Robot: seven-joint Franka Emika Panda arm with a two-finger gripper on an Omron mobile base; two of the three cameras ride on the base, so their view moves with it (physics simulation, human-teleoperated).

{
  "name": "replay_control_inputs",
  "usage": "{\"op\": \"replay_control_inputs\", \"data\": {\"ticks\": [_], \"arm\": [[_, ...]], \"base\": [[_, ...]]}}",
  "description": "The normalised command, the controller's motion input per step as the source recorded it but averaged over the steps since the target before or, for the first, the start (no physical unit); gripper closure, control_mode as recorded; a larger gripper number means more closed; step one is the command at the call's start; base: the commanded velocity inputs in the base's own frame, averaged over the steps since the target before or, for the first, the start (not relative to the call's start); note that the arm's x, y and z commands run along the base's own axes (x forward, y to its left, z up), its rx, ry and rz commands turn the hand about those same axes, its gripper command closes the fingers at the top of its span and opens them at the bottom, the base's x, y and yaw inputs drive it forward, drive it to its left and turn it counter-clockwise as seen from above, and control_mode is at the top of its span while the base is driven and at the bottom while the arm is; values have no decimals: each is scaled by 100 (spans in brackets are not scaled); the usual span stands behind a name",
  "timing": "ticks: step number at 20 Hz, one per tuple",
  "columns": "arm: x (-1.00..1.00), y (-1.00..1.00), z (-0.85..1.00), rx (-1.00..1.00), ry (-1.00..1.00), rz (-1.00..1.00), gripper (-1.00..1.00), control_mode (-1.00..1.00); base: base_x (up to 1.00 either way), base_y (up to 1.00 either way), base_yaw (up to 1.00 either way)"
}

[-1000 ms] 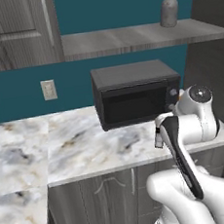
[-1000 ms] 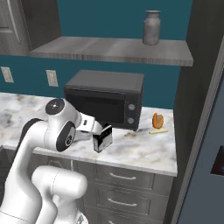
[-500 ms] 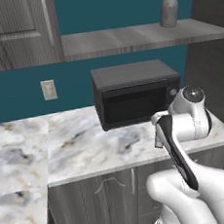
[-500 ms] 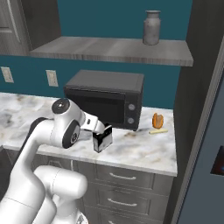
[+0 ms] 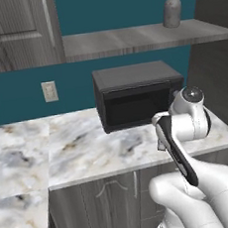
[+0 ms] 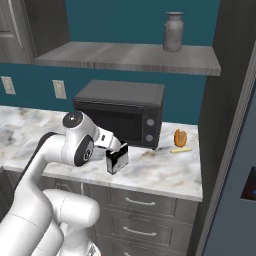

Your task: Pick the boxed food and cereal from the counter and place them in the cabinets closest to them.

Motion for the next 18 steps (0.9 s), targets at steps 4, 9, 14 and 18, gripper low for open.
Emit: {"op": "replay_control_inputs", "data": {"ticks": [4, 9, 14, 18], "arm": [[0, 0, 0, 0, 0, 0, -100, -100], [0, 0, -5, 0, 0, 0, -100, -100], [0, 0, -27, 0, 0, 0, -100, -100], [3, 0, -26, 0, 0, 0, -100, -100]], "base": [[0, 0, 0], [0, 0, 0], [0, 0, 0], [0, 0, 0]]}}
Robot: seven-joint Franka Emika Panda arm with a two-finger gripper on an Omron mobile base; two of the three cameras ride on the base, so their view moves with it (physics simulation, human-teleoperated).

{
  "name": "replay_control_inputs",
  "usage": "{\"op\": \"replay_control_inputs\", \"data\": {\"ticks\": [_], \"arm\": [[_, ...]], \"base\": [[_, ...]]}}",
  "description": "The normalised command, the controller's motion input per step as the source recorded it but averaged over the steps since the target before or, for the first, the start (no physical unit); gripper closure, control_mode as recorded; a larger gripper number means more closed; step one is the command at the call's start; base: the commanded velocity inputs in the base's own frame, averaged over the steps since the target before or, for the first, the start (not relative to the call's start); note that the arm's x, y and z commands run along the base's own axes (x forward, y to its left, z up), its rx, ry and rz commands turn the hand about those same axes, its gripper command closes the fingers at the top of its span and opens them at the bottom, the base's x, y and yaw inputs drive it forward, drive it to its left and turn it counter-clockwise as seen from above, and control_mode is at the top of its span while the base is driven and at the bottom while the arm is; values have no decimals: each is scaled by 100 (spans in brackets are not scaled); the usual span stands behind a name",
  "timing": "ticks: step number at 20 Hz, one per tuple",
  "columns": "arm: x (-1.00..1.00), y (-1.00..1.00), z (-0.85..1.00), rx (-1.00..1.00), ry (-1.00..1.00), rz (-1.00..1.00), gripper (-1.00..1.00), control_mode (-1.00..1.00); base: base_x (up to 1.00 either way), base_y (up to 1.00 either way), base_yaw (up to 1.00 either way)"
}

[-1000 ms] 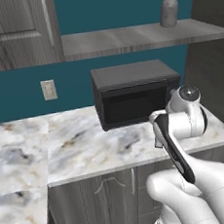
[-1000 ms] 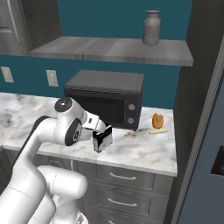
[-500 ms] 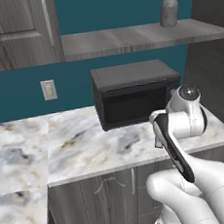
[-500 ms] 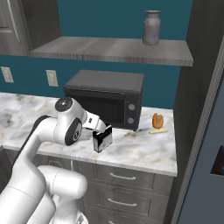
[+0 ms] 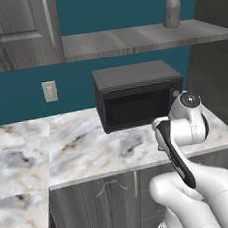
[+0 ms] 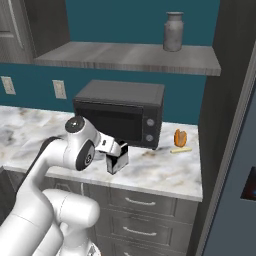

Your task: Pick the boxed food and cereal from the counter and place them in the cabinets closest to them.

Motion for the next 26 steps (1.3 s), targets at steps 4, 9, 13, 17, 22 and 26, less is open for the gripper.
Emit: {"op": "replay_control_inputs", "data": {"ticks": [4, 9, 13, 17, 22, 26], "arm": [[10, 0, -16, 0, 0, 0, -100, -100], [16, 0, -4, 0, 0, 0, -100, -100], [23, -1, 0, 0, 0, 0, -100, -100], [27, -5, 0, 0, 1, 0, -100, -100], [19, -7, -5, 0, 1, 0, -100, -100], [16, -7, -8, 0, 0, 0, -100, -100]], "base": [[0, 0, 0], [0, 0, 0], [0, 0, 0], [0, 0, 0], [0, 0, 0], [0, 0, 0]]}}
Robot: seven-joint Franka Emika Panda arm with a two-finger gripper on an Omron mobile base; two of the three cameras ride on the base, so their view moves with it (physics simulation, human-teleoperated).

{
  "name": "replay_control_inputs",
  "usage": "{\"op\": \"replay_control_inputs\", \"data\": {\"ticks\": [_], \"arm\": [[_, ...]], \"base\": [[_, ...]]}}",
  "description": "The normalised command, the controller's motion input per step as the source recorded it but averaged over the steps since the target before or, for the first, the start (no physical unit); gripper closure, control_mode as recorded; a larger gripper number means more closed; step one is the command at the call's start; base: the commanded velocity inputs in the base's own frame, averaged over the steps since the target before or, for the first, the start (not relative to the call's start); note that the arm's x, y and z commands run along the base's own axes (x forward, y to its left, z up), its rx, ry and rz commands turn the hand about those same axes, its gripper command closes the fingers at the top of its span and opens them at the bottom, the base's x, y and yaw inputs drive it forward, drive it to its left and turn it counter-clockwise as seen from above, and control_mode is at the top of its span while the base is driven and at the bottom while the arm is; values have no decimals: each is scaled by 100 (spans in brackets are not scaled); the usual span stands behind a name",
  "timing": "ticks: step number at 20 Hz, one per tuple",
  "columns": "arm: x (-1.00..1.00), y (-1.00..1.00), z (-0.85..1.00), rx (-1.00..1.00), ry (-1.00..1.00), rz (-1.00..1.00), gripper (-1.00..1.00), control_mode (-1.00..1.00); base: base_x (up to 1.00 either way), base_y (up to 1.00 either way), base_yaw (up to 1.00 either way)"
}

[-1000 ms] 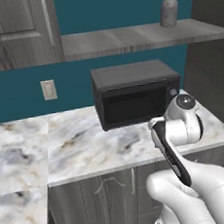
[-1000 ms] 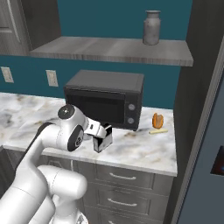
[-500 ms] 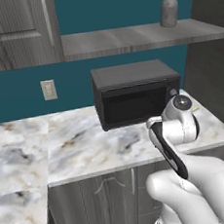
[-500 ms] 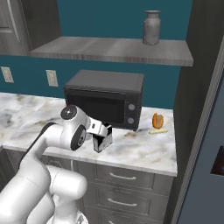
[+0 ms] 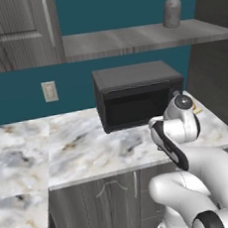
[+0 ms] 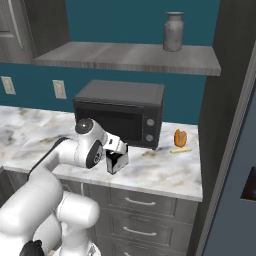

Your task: Pick the boxed food and cereal from the counter and place them in the cabinets closest to them.

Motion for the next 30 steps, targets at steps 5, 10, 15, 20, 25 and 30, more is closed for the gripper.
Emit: {"op": "replay_control_inputs", "data": {"ticks": [5, 10, 15, 20, 25, 30], "arm": [[18, -2, -9, 0, 0, 0, -100, -100], [10, 0, -22, 0, 0, -1, -100, -100], [3, 0, -27, 0, 0, -2, -100, -100], [3, 0, -23, 0, 0, -1, -100, -100], [6, 0, -16, 0, 0, 0, -100, -100], [8, 0, -10, 0, 0, 0, -100, -100]], "base": [[0, 0, 0], [0, 0, 0], [0, 0, 0], [0, 0, 0], [0, 0, 0], [0, 0, 0]]}}
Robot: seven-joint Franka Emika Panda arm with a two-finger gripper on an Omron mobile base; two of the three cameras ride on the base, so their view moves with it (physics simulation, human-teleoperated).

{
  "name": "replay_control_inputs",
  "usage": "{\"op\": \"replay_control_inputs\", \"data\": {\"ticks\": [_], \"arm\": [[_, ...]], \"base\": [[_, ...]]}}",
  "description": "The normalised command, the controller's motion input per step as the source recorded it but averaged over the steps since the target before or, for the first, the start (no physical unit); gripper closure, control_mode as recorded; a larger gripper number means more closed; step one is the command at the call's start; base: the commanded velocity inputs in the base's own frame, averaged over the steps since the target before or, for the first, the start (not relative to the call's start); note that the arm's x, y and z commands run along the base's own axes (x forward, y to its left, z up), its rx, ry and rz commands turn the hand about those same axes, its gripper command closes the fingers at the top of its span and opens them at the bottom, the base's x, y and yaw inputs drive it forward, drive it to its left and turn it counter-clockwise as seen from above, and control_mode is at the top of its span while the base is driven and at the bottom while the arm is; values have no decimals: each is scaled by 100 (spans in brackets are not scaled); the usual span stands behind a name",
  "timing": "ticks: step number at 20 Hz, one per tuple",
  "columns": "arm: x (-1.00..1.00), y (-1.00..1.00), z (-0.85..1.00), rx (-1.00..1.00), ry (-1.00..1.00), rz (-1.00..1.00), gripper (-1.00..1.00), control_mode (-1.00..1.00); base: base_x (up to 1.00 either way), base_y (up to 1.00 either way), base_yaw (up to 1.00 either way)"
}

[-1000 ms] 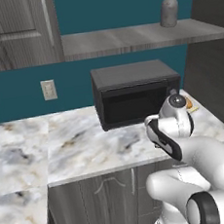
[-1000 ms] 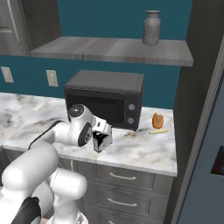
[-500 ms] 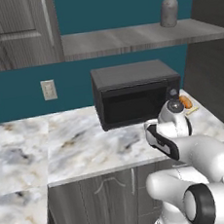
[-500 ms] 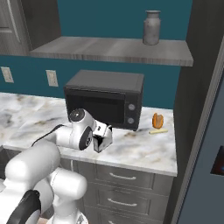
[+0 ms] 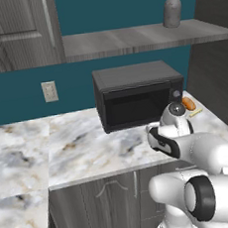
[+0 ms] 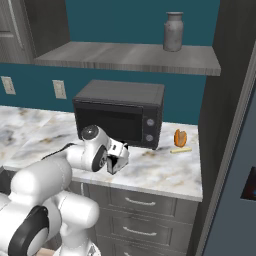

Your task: Pick the boxed food and cereal from the counter and place them in the cabinets closest to them.

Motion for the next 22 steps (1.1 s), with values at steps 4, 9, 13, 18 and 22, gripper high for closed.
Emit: {"op": "replay_control_inputs", "data": {"ticks": [4, 9, 13, 18, 22], "arm": [[9, 0, -13, 0, 0, 0, -100, -100], [12, 0, -7, 0, 0, 0, -100, -100], [13, 0, -9, 0, 0, 0, -100, -100], [7, 0, -14, 0, 0, 0, -100, -100], [-3, 0, -25, 0, 0, 0, 100, -100]], "base": [[0, 0, 0], [0, 0, 0], [0, 0, 0], [0, 0, 0], [0, 0, 0]]}}
